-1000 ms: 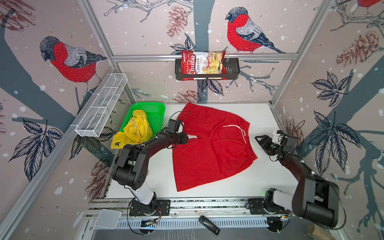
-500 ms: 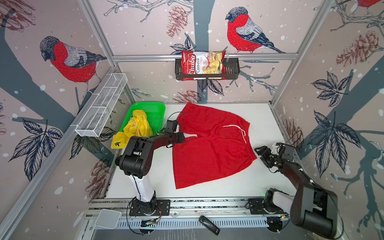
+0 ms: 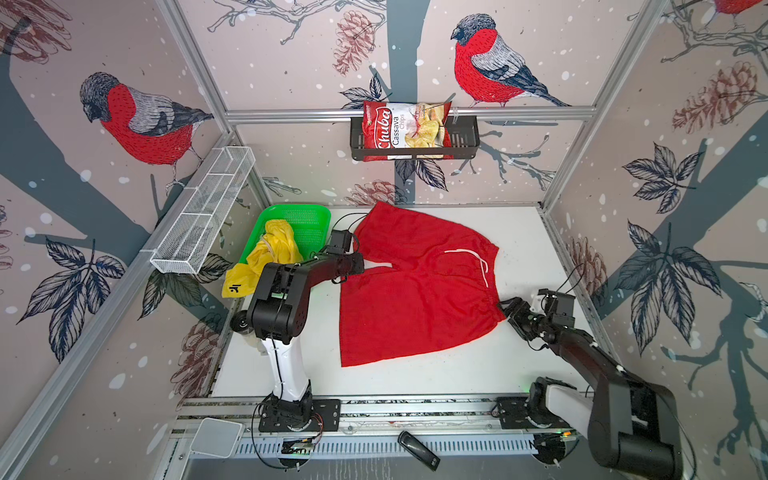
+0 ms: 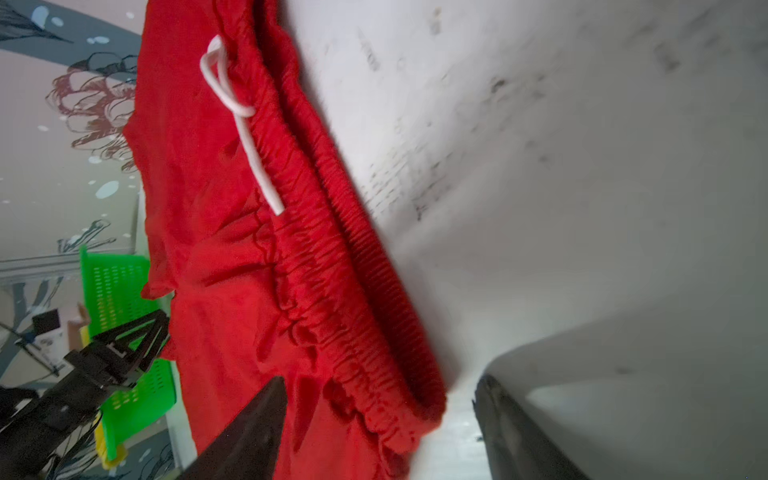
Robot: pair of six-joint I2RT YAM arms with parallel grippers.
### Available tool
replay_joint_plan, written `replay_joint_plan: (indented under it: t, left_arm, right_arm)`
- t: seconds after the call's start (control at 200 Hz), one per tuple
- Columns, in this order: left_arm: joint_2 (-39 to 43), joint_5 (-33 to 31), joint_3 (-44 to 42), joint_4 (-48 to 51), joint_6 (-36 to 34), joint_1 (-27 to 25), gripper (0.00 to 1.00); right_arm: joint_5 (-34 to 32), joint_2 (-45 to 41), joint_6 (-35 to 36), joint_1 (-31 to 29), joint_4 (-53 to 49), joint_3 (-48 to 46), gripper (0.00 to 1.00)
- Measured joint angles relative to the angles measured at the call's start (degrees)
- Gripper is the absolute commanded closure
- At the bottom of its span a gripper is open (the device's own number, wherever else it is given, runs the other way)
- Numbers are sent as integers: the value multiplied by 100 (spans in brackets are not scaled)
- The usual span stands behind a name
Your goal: Fold and stack the shorts
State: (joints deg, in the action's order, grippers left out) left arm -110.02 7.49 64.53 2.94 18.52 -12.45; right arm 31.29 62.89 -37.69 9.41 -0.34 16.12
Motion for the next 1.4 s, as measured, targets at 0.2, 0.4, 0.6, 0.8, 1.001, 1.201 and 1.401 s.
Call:
replay_joint_plan:
  t: [0.2,0.4,0.6,0.8,1.001,1.201,1.401]
  left_arm:
    - [4,-7,-26,59,-13,2,56]
    - [2,17,-37,39,-11,2,56]
    - [-7,94,-44,31,-9,2,56]
    - [-17,149,-50,-31,9,0,56]
    - [-20,153,-59,-55,13,-15,56]
    - [-42,153,-61,-109,13,-42,57]
    - [-68,149,-42,-133,11,-44,57]
  right_arm:
    - [282,92,-186,-11,404,-138,29]
    - [505,15,-579,33,1032,-387,30]
    - [649,33,-911,66,1985,-702,30]
    - [820,518,-1110,52,2889,-885,32]
    - [896,1067,-1198,-59,3591,-901,35]
    - [914,1637,-1349,-205,4151,-883,43]
    - [887,2065,-1506,-289,4625,-820,78]
